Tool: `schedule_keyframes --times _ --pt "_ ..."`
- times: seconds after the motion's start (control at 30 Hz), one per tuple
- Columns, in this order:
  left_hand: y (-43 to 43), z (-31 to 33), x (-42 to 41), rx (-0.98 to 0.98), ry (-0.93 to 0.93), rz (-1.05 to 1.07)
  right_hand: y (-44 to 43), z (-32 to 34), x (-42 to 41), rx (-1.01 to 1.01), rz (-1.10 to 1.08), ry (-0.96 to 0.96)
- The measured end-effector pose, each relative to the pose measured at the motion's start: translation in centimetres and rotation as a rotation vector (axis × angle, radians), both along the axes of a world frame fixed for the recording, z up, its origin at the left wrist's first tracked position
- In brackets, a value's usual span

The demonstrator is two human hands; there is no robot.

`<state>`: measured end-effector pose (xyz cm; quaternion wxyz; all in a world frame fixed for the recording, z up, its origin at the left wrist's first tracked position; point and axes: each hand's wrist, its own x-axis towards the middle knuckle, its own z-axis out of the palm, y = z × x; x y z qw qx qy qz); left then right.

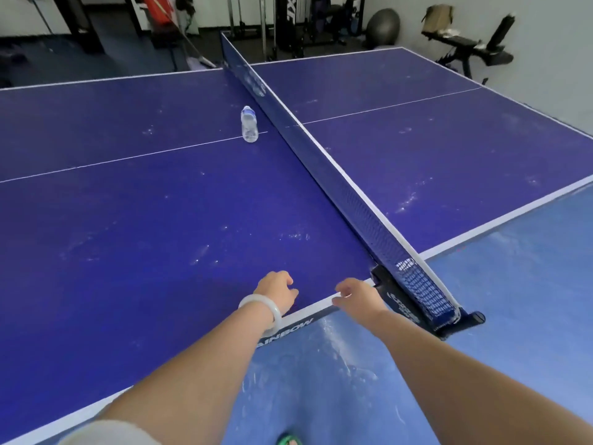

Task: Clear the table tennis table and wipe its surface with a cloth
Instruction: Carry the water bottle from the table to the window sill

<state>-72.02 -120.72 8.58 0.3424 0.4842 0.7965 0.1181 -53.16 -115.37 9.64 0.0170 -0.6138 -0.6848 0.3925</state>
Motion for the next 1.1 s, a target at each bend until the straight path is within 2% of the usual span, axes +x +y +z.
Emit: schedule_keyframes --times 0.47,0.83,0.97,1.1 --pt "12.4 -0.5 -8.9 -0.092 0.063 0.137 16.7 -1.6 -11.8 -0.079 0.168 0.061" --pt "23.3 -2.9 -17.6 -0.136 0.163 0.190 27.7 -3.5 -19.5 -0.161 0.096 0.153" --pt "27.3 -5.0 -21.8 -0.217 0.300 0.164 30.9 -4.3 -22.2 -0.153 0.051 0.176" --pt "31.6 -7.0 -25.0 -0.300 0.290 0.175 35.1 -4.7 -25.9 -0.122 0.063 0.181"
